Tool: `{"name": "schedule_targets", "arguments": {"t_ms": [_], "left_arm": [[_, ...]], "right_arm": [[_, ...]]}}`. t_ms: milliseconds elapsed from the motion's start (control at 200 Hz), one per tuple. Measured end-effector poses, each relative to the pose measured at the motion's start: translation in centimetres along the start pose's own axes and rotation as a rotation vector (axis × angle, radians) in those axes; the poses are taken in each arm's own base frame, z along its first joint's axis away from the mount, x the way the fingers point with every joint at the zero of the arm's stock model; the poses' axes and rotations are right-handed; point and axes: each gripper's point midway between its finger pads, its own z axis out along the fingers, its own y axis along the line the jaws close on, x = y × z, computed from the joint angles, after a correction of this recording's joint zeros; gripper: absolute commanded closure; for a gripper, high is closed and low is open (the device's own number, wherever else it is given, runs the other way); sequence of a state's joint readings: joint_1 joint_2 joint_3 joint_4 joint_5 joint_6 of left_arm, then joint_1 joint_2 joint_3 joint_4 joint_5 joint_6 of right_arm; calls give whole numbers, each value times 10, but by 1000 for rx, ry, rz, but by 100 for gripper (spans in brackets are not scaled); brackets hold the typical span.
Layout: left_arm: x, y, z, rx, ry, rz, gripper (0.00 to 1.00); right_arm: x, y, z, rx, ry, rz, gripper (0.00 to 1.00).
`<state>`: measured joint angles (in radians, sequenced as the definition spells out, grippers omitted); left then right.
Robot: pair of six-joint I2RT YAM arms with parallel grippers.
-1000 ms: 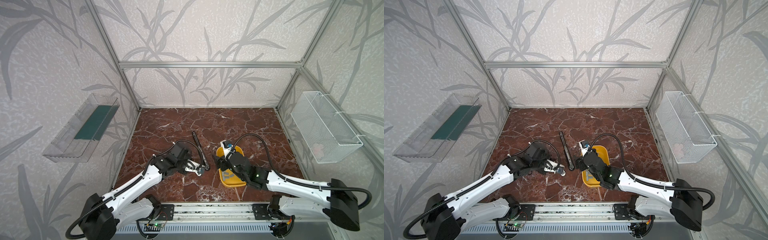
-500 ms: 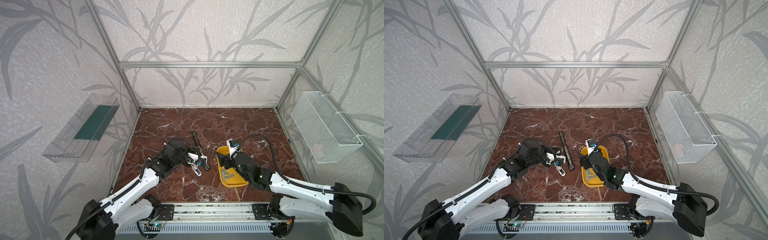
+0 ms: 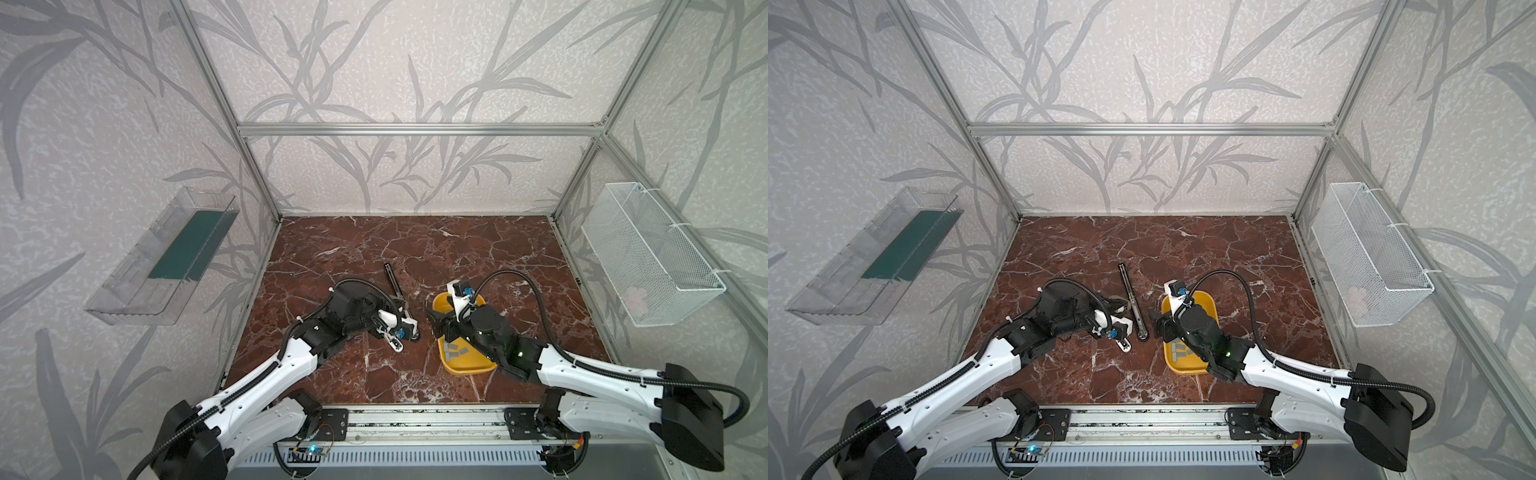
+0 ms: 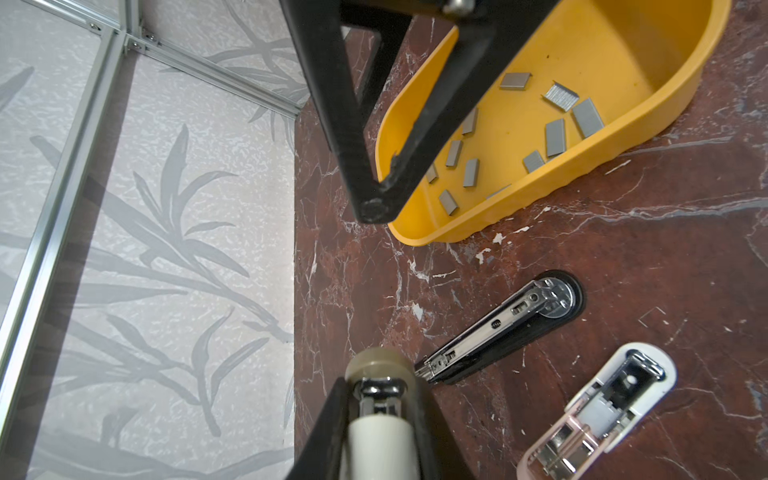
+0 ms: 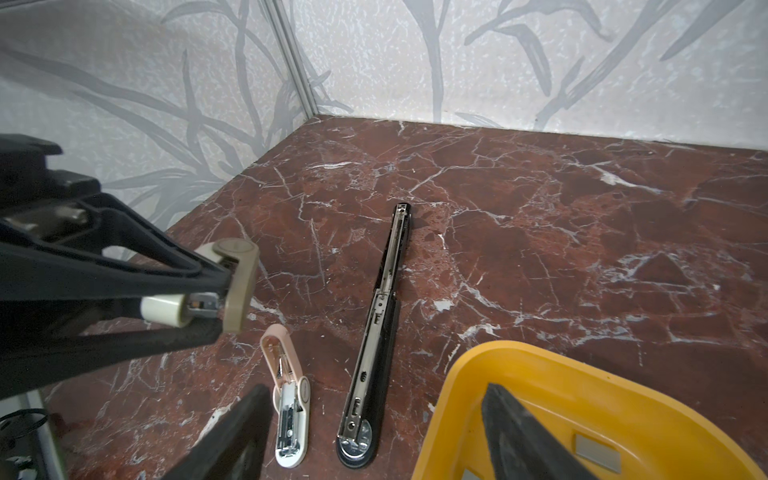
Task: Load the staples into the stapler
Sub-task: 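Hold the beige object above the stapler with the left gripper while the right waits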
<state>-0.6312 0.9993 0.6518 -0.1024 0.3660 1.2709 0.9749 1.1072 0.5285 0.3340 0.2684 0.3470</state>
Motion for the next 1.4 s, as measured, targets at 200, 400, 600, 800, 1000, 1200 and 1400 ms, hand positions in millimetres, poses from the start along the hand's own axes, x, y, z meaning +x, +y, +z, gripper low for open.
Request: {"name": "schedule_targets", "arguments": {"t_ms": [200, 400, 600, 800, 1000, 1200, 1400], "left_arm": [[-1, -17, 11, 59, 29, 19, 100], [-6, -31, 18, 127, 29, 25, 100], [-11, -28, 17, 124, 13, 14, 100], [-16, -35, 15, 164, -15, 1, 100], [-15, -38, 14, 181, -13, -14, 100], [-14, -36, 14, 179, -3, -43, 100], [-22, -36, 10, 185, -42, -56, 100]], "right_arm": [[16, 17, 9, -93, 58, -3, 22], [27, 29, 15, -162, 96, 19, 24], [34, 29, 21, -156, 121, 44, 25], [39, 30, 29, -148, 146, 58, 26], [43, 31, 32, -147, 162, 77, 30], [43, 35, 36, -151, 173, 95, 44], [50, 29, 38, -119, 196, 106, 57]]}}
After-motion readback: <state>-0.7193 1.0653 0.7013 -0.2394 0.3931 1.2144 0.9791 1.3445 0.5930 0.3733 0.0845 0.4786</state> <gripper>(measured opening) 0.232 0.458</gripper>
